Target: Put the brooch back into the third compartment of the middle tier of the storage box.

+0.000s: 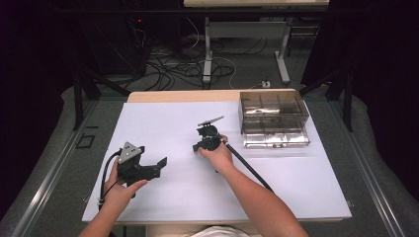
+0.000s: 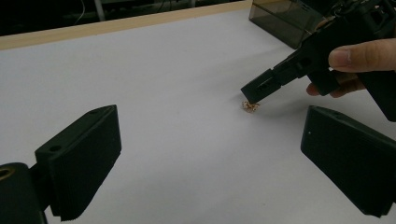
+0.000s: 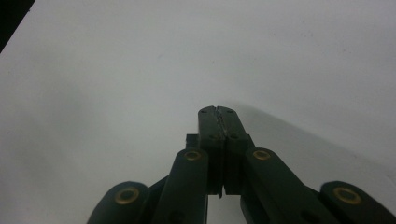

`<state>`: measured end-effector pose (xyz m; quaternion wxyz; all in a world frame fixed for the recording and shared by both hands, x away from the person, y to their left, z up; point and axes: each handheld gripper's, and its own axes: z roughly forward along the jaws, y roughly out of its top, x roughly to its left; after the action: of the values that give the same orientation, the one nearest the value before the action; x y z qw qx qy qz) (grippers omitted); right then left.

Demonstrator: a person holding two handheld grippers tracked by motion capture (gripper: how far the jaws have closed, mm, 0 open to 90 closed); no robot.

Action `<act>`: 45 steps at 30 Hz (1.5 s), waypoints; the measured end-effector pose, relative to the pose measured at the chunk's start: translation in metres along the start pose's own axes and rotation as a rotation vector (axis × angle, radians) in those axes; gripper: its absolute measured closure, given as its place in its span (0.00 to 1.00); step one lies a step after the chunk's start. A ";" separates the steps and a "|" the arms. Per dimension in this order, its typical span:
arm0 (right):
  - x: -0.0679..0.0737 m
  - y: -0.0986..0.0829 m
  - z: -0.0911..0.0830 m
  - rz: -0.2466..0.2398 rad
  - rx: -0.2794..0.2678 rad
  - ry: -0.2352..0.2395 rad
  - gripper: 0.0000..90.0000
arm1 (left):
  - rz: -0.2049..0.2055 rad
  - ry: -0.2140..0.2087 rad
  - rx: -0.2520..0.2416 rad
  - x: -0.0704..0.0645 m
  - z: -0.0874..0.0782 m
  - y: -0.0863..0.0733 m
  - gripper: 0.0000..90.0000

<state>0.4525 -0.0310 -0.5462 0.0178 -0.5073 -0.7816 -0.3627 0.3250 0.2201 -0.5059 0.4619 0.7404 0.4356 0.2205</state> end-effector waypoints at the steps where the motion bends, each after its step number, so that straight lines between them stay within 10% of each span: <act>1: 0.000 0.000 0.000 -0.007 -0.003 0.000 1.00 | 0.001 0.001 -0.001 0.000 0.000 0.000 0.06; 45: 0.000 0.008 -0.034 0.012 -0.147 -0.037 1.00 | 0.002 0.000 0.005 0.000 0.000 0.000 0.06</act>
<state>0.4470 -0.0486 -0.5172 -0.0319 -0.5185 -0.7500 -0.4094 0.3254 0.2204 -0.5058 0.4599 0.7421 0.4353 0.2198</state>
